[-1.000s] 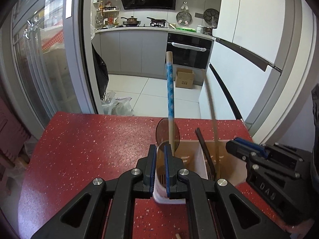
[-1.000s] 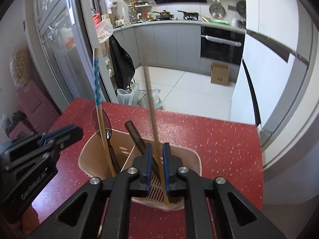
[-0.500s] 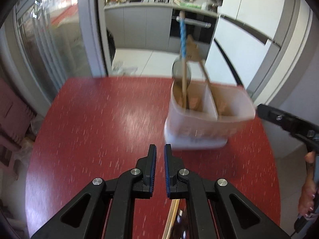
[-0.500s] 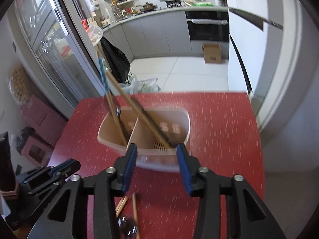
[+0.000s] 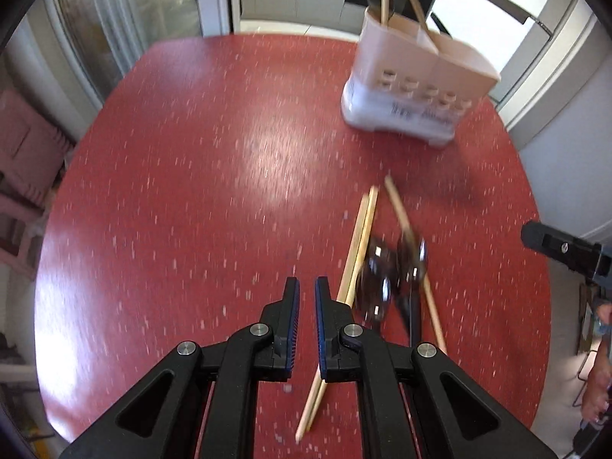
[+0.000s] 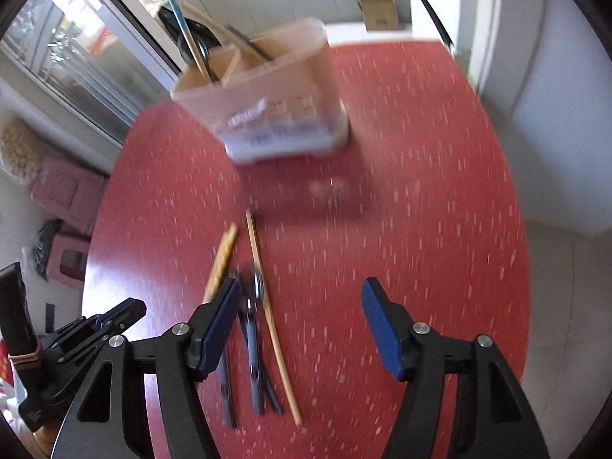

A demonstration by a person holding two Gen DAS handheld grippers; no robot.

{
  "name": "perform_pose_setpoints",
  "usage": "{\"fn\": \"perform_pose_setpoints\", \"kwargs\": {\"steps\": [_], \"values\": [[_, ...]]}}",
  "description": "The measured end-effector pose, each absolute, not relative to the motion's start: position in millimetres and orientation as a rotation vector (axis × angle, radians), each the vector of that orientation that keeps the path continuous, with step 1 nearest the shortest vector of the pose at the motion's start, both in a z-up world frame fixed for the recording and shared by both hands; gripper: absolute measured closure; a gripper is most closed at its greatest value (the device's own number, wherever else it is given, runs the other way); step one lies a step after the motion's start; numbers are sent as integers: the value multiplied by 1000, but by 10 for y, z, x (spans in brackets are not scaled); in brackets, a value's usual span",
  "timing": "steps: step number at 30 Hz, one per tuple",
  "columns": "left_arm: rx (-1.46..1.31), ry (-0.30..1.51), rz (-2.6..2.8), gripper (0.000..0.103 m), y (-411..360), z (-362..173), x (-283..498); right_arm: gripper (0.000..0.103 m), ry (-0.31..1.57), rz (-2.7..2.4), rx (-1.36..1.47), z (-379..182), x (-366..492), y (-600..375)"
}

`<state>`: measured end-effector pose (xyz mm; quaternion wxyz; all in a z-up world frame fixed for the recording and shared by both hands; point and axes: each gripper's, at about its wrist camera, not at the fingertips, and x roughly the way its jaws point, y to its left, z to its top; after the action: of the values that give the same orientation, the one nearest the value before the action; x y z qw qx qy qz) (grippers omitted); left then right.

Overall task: Organize utensils
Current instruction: 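Move both open tools back over the remaining spoons and chopsticks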

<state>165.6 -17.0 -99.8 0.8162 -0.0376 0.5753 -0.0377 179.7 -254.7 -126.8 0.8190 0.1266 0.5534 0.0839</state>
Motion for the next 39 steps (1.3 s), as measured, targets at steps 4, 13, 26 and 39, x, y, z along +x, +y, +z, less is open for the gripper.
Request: {"fn": "perform_pose_setpoints", "kwargs": {"steps": [4, 13, 26, 39], "values": [[-94, 1255, -63, 0, -158, -1067, 1479, 23, 1220, 168, 308, -1384, 1612, -2539], [-45, 1300, -19, 0, -98, -1315, 1375, 10, 1358, 141, 381, -1710, 1405, -2577], [-22, 1358, -81, 0, 18, -1631, 1575, 10, 1464, 134, 256, -1919, 1408, -2345], [37, 1359, -92, 0, -120, -1894, 1881, 10, 1458, 106, 166, -1993, 1603, -2093]]}}
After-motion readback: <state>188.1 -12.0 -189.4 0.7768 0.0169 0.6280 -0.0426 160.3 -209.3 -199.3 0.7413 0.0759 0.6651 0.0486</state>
